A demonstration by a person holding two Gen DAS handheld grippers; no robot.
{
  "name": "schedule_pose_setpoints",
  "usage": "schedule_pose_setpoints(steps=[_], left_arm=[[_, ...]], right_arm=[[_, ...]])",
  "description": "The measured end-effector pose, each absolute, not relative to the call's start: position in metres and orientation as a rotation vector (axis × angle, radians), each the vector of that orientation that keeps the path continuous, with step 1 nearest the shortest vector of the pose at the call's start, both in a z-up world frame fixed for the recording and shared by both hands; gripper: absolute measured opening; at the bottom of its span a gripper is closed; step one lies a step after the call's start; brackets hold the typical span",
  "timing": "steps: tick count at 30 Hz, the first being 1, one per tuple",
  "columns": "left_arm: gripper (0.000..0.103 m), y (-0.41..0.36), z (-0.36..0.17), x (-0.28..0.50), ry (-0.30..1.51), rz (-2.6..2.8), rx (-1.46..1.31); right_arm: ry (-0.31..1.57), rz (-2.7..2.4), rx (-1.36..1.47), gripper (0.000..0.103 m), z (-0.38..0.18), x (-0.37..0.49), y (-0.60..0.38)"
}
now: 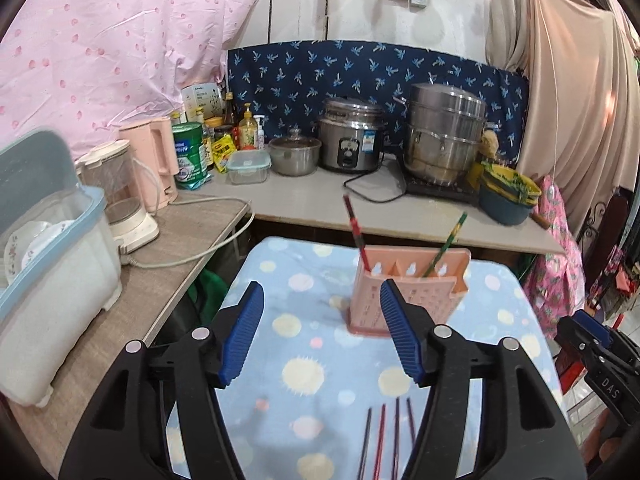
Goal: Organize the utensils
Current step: 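Open both tools to release the chopsticks in the caddy, then withdraw, then grasp the green chopstick with the right tool while the left tool grasps a brown chopstick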
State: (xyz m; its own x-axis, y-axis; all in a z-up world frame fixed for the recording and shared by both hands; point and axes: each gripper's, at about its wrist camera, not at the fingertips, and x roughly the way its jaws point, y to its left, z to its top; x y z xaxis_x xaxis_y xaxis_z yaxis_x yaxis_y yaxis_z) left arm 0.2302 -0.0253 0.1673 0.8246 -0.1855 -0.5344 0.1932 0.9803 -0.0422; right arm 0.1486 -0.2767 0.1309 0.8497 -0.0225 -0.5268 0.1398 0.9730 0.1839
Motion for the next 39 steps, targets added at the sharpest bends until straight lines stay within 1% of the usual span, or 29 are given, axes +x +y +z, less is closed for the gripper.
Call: schedule_pose_setpoints(steps=[10, 11, 21, 26, 29, 31, 33, 39], left_arm=[[0.058, -0.004, 0.101, 0.182, 0.696, -0.203, 0.019], [0.058, -0.003, 0.095, 0.177, 0.706, -0.203, 0.020], [0.058, 0.009, 0.027, 0.145, 0.847, -0.201, 0.009], [0.058, 0.012, 0.006, 0.132, 0.893, -0.204, 0.013], [0.058, 0.015, -0.003, 0.126, 0.912, -0.203, 0.010], [0.058, 0.017, -0.009, 0.123, 0.925, -0.203, 0.014], [0.058, 0.016, -0.012, 0.121, 0.935, -0.204, 0.015], [0.058, 0.015, -0.023, 0.112, 0.960, -0.211, 0.027]], right_arm=[[0.661, -0.102, 0.195, 0.042, 0.072, 0.087, -0.259], [0.661, -0.102, 0.195, 0.042, 0.072, 0.087, -0.259], [0.794, -0.108, 0.190, 0.042, 0.006, 0.052, -0.246], [0.847, -0.094, 0.192, 0.042, -0.019, 0.044, -0.236], [0.868, -0.092, 0.183, 0.039, -0.031, 0.041, -0.230], [0.878, -0.086, 0.177, 0.036, -0.037, 0.040, -0.227], [0.888, -0.079, 0.171, 0.030, -0.041, 0.039, -0.224], [0.912, -0.062, 0.161, 0.021, -0.052, 0.041, -0.215]])
